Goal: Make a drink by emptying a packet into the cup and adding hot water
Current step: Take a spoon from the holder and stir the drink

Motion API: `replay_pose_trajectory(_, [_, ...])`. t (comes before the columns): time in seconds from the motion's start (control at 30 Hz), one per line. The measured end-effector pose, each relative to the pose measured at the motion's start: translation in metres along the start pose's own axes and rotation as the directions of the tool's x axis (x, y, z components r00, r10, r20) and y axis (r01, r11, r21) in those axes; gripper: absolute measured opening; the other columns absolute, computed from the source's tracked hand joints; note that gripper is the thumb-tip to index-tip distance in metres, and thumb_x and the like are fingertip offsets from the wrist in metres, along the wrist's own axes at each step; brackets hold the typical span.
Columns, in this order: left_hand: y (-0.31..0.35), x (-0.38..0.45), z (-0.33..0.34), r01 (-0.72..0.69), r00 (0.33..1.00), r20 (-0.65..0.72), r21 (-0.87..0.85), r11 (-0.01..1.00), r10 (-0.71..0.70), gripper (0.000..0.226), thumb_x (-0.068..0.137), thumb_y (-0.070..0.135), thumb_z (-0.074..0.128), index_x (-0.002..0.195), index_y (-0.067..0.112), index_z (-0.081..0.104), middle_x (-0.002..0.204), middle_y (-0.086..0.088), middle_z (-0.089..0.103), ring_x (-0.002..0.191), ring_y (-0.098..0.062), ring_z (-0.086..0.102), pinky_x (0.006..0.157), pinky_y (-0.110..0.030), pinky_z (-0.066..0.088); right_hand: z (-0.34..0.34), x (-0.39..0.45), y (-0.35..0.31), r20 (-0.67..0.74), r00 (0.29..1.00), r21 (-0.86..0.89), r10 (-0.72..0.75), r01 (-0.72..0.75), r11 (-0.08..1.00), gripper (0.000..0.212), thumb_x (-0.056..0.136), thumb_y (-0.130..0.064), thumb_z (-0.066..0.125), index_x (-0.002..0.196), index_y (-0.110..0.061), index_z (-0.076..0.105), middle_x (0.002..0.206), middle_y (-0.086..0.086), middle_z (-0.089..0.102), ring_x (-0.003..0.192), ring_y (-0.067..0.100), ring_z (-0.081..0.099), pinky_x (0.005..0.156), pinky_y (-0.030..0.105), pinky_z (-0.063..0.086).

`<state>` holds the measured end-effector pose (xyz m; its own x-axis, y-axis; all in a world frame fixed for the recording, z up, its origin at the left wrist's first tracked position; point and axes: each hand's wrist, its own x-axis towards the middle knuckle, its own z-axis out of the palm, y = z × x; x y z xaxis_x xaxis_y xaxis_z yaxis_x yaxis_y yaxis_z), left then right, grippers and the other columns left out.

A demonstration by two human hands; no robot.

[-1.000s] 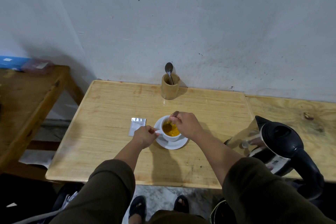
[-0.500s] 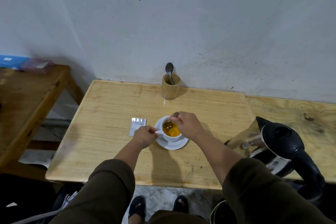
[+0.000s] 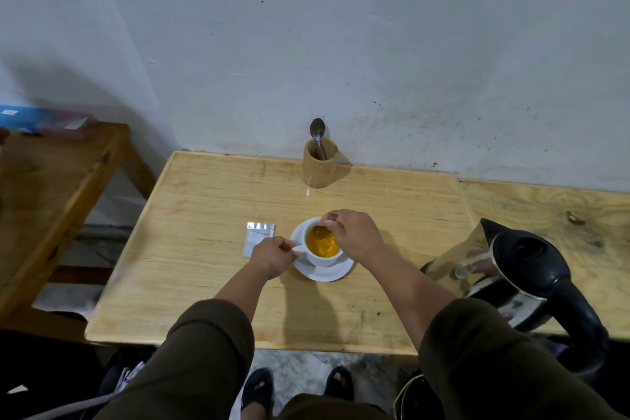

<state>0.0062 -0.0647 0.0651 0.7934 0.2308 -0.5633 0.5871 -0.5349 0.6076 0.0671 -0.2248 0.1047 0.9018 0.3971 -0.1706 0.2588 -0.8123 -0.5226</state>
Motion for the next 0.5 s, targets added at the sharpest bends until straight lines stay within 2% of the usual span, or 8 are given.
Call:
replay_pose_trajectory(0.1, [-0.001, 0.001, -0.001, -0.001, 1.0, 0.008, 0.005, 1.0, 0.001, 0.039, 0.091, 0.029, 0.058, 0.126, 0.012, 0.059, 0.126, -0.009, 0.064, 0.116, -0.027, 0.059, 0.096, -0.033, 0.048, 0.001, -0.006, -0.002, 0.027, 0.999, 0.147, 0.024, -0.028, 0.989, 0.024, 0.093, -0.024, 0.054, 0.104, -0.012, 0.072, 0.11, 0.007, 0.073, 0.102, 0.023, 0.064, 0.093, 0.038, 0.05])
replay_pose_trajectory(0.2, [-0.001, 0.002, -0.003, -0.009, 1.0, 0.028, 0.016, 1.0, 0.009, 0.041, 0.091, 0.03, 0.057, 0.128, 0.013, 0.058, 0.127, -0.009, 0.063, 0.116, -0.026, 0.059, 0.095, -0.032, 0.049, 0.0, -0.011, -0.002, 0.065, 0.995, 0.289, 0.076, -0.092, 0.953, 0.019, 0.088, -0.022, 0.062, 0.091, -0.008, 0.075, 0.093, 0.009, 0.076, 0.086, 0.025, 0.069, 0.086, 0.039, 0.054])
replay_pose_trajectory(0.3, [-0.001, 0.003, -0.004, -0.026, 0.998, 0.053, 0.045, 0.999, 0.023, 0.043, 0.092, 0.034, 0.056, 0.13, 0.014, 0.056, 0.13, -0.008, 0.061, 0.118, -0.025, 0.057, 0.096, -0.032, 0.048, -0.006, -0.019, -0.003, 0.138, 0.984, 0.396, 0.114, -0.16, 0.904, 0.014, 0.083, -0.017, 0.069, 0.09, -0.007, 0.075, 0.077, 0.003, 0.072, 0.071, 0.013, 0.066, 0.074, 0.024, 0.053])
replay_pose_trajectory(0.37, [0.0, 0.003, -0.005, -0.042, 0.997, 0.066, 0.067, 0.997, 0.038, 0.046, 0.092, 0.036, 0.055, 0.132, 0.014, 0.054, 0.131, -0.007, 0.06, 0.119, -0.025, 0.056, 0.096, -0.031, 0.048, -0.009, -0.025, -0.003, 0.201, 0.968, 0.437, 0.149, -0.225, 0.871, 0.017, 0.08, -0.016, 0.073, 0.093, -0.006, 0.075, 0.063, -0.012, 0.07, 0.064, 0.005, 0.061, 0.064, 0.012, 0.047])
replay_pose_trajectory(0.4, [0.0, 0.004, -0.005, -0.05, 0.997, 0.071, 0.079, 0.996, 0.044, 0.046, 0.092, 0.037, 0.055, 0.132, 0.014, 0.054, 0.132, -0.007, 0.06, 0.119, -0.025, 0.056, 0.096, -0.031, 0.048, -0.01, -0.028, -0.003, 0.226, 0.959, 0.458, 0.172, -0.26, 0.85, 0.019, 0.078, -0.016, 0.075, 0.094, -0.006, 0.075, 0.057, -0.015, 0.069, 0.063, 0.003, 0.06, 0.062, 0.01, 0.045])
replay_pose_trajectory(0.43, [0.0, 0.004, -0.004, -0.056, 0.996, 0.074, 0.092, 0.994, 0.05, 0.046, 0.092, 0.037, 0.054, 0.132, 0.014, 0.054, 0.132, -0.008, 0.06, 0.119, -0.025, 0.057, 0.096, -0.031, 0.047, -0.011, -0.032, -0.003, 0.245, 0.949, 0.477, 0.197, -0.295, 0.828, 0.02, 0.077, -0.016, 0.076, 0.095, -0.006, 0.075, 0.056, -0.015, 0.069, 0.065, 0.003, 0.06, 0.064, 0.012, 0.045])
replay_pose_trajectory(0.5, [0.0, 0.003, -0.004, -0.073, 0.995, 0.077, 0.129, 0.989, 0.064, 0.045, 0.094, 0.037, 0.051, 0.133, 0.015, 0.054, 0.132, -0.008, 0.06, 0.119, -0.025, 0.057, 0.096, -0.03, 0.047, -0.01, -0.038, 0.0, 0.265, 0.934, 0.486, 0.239, -0.343, 0.804, 0.022, 0.074, -0.016, 0.078, 0.095, -0.01, 0.076, 0.068, -0.008, 0.07, 0.073, 0.006, 0.062, 0.072, 0.019, 0.046])
